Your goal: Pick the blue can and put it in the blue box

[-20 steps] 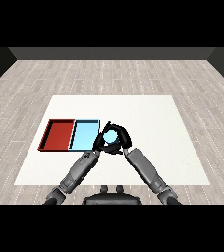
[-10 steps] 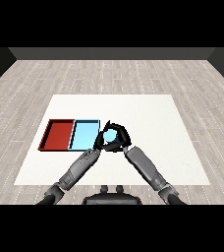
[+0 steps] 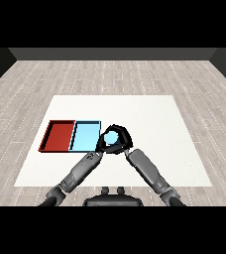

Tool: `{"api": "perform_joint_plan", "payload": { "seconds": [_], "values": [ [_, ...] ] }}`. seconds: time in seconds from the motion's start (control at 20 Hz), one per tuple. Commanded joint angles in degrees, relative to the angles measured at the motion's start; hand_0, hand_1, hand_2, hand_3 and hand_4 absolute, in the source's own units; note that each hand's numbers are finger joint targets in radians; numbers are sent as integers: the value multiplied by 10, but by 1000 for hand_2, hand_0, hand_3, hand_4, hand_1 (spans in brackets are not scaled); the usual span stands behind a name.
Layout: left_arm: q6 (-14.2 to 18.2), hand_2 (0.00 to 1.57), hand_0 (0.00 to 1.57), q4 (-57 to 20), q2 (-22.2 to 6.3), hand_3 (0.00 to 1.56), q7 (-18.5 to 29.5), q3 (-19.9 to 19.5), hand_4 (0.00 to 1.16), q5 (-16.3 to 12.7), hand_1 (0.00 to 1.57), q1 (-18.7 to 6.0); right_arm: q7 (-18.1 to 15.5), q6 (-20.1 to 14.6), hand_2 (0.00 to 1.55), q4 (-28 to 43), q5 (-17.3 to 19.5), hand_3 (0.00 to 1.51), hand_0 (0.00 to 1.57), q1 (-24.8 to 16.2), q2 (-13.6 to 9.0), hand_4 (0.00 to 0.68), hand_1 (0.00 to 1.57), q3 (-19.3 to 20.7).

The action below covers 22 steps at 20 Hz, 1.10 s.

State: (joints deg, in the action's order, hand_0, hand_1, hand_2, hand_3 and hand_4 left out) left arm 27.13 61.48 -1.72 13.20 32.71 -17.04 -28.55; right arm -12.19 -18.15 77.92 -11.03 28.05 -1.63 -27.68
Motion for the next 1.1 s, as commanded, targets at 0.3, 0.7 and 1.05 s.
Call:
{"api": "perform_joint_plan", "payload": {
  "seconds": [0.3, 0.7, 1.05],
  "values": [
    [60, 1558, 1571, 2, 17, 1436, 96, -25, 884, -62, 1571, -10, 28, 10, 905, -5, -22, 587, 831, -3, 16, 144, 831, 15],
    [44, 1549, 1571, -67, 17, 1473, 200, -2, 1097, -127, 1571, -9, 54, -1, 0, 33, 25, 0, 0, -18, 16, 0, 0, 17],
    [63, 1571, 1571, -41, 17, 1477, 138, -42, 1143, -20, 1571, -23, 37, 19, 0, 41, -4, 0, 0, -22, -3, 0, 0, 72]
  ]
}}
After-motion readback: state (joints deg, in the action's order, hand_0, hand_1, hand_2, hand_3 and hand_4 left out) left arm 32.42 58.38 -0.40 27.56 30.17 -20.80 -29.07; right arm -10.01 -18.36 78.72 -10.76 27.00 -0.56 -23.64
